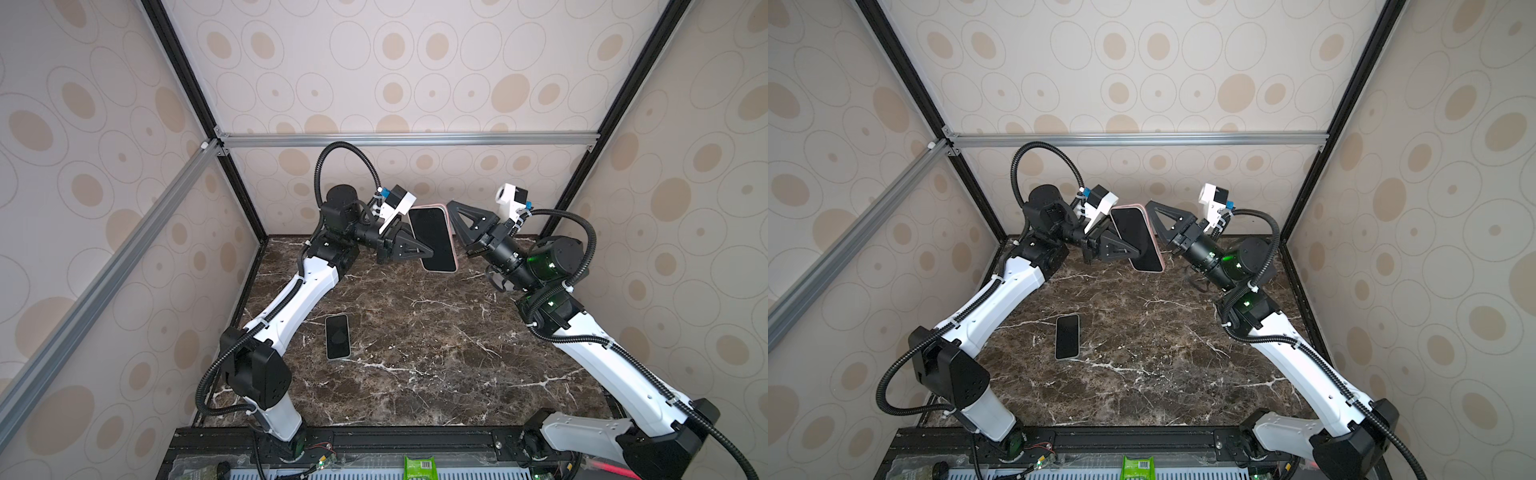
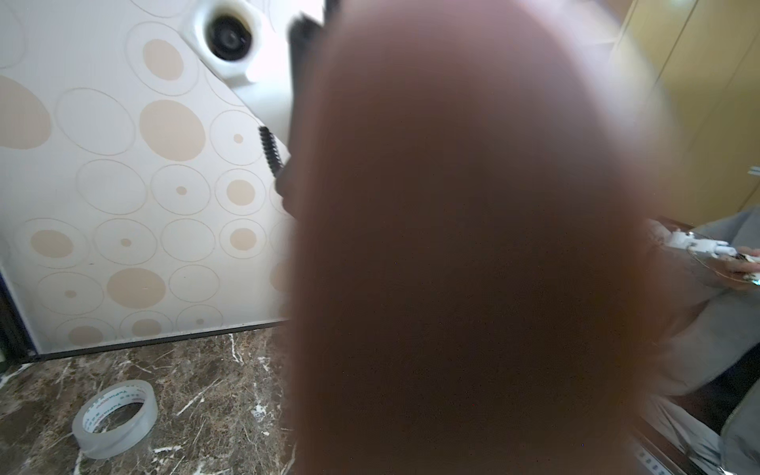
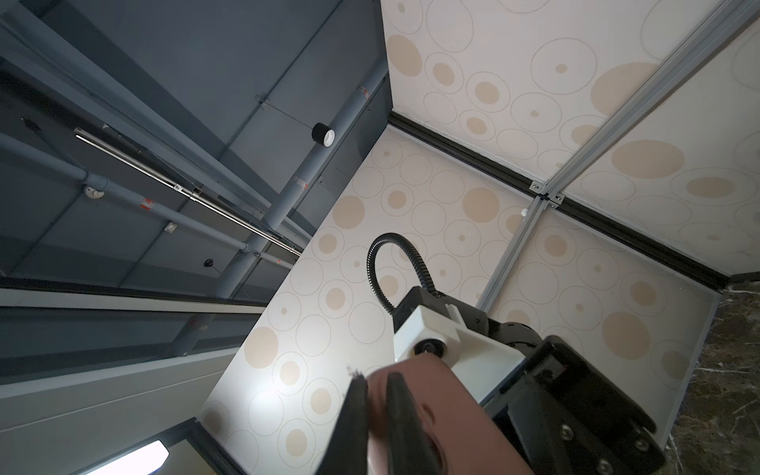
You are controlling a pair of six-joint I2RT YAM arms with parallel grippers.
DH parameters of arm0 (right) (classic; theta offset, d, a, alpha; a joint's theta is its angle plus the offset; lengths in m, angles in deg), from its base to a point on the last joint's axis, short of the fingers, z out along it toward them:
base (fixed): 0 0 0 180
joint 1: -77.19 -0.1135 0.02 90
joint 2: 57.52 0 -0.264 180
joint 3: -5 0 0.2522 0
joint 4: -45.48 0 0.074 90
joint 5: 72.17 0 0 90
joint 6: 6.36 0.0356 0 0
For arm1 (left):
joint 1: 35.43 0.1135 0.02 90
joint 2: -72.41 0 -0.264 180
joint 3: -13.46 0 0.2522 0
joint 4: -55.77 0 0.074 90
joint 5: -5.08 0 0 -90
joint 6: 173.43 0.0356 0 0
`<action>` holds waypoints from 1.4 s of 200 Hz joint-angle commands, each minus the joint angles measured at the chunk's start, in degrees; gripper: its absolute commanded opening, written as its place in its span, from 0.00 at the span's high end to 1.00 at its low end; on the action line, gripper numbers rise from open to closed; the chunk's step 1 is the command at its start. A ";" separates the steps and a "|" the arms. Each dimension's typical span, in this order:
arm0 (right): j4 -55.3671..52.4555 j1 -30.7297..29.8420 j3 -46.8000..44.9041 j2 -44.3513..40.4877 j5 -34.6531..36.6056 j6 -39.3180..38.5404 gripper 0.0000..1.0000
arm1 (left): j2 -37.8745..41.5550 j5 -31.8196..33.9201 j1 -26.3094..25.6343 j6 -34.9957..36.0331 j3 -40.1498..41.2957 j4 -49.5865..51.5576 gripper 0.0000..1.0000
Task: Take the phone out of the phone case
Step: Remove the phone case from the phone.
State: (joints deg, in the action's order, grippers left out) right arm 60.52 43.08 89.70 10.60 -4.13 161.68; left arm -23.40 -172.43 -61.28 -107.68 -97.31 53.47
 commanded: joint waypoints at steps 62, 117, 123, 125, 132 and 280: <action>-20.05 0.08 -5.81 -0.84 -7.23 -5.36 1.00 | 3.92 13.89 0.59 -1.81 -4.27 -4.04 1.00; -31.36 4.60 -4.43 -10.49 -4.32 -40.79 0.48 | 7.11 14.36 1.17 -13.50 2.77 -17.53 1.00; -31.36 5.12 -3.61 -10.49 -7.41 -43.56 0.38 | 7.37 13.94 1.16 -15.06 3.49 -19.56 1.00; -31.44 5.20 -3.44 -10.47 -7.76 -43.97 0.37 | 7.43 13.77 1.20 -15.75 3.74 -20.18 1.00; -32.39 5.28 -2.16 -10.06 -10.25 -46.96 0.31 | 7.56 13.22 0.99 -17.61 4.40 -22.20 1.00; -32.35 6.02 12.20 -1.69 -26.38 -56.46 0.97 | 10.09 11.21 -1.77 -20.66 8.64 -24.90 1.00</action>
State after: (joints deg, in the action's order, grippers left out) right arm 27.25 49.57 101.22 8.56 -28.10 103.76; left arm -14.90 -162.46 -62.57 -129.12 -88.04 33.52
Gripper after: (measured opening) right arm 0.144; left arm 0.123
